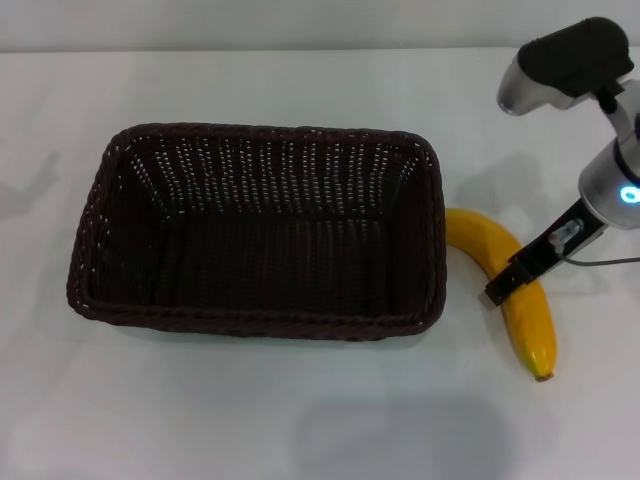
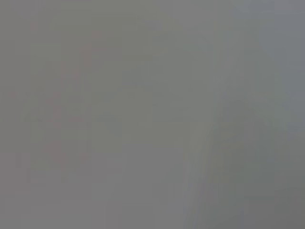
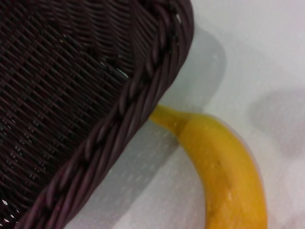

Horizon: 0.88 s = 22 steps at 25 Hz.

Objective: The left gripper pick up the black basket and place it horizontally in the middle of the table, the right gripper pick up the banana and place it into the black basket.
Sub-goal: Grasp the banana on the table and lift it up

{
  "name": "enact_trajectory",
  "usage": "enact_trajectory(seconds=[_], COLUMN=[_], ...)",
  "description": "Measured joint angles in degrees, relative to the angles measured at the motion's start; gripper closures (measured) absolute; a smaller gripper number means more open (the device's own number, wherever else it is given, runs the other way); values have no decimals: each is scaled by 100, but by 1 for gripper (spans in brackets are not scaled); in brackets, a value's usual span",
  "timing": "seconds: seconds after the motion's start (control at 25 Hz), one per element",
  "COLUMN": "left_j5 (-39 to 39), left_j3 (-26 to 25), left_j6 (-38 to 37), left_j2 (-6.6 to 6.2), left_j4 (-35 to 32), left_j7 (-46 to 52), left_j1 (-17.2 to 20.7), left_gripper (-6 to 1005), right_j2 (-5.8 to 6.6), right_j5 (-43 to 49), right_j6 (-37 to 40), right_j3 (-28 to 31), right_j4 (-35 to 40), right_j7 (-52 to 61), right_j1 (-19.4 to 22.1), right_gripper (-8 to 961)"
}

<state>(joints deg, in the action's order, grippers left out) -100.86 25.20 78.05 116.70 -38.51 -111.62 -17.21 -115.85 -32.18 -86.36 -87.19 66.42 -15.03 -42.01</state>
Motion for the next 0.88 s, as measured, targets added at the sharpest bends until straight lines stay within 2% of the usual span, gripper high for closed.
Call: enact_trajectory(seconds=[0.48,0.72,0.88], left_j5=[-48,-87,-147], left_j3=[3,3,-1], left_j6=[2,2,1], left_j2=[2,5,7], left_j4=[-20,-25,-25], left_j7=[0,0,-1], left_j1=[91,120,144], left_gripper=[105,104,104], right_j2=[15,18,37], right_j5=[146,161,168], right_j6=[-22,-49,-22], right_j3=[-186,-256,-272], right_j4=[36,41,47], right_j7=[18,8,-20], right_j1=[-86,-115,-121], right_gripper=[218,399,424])
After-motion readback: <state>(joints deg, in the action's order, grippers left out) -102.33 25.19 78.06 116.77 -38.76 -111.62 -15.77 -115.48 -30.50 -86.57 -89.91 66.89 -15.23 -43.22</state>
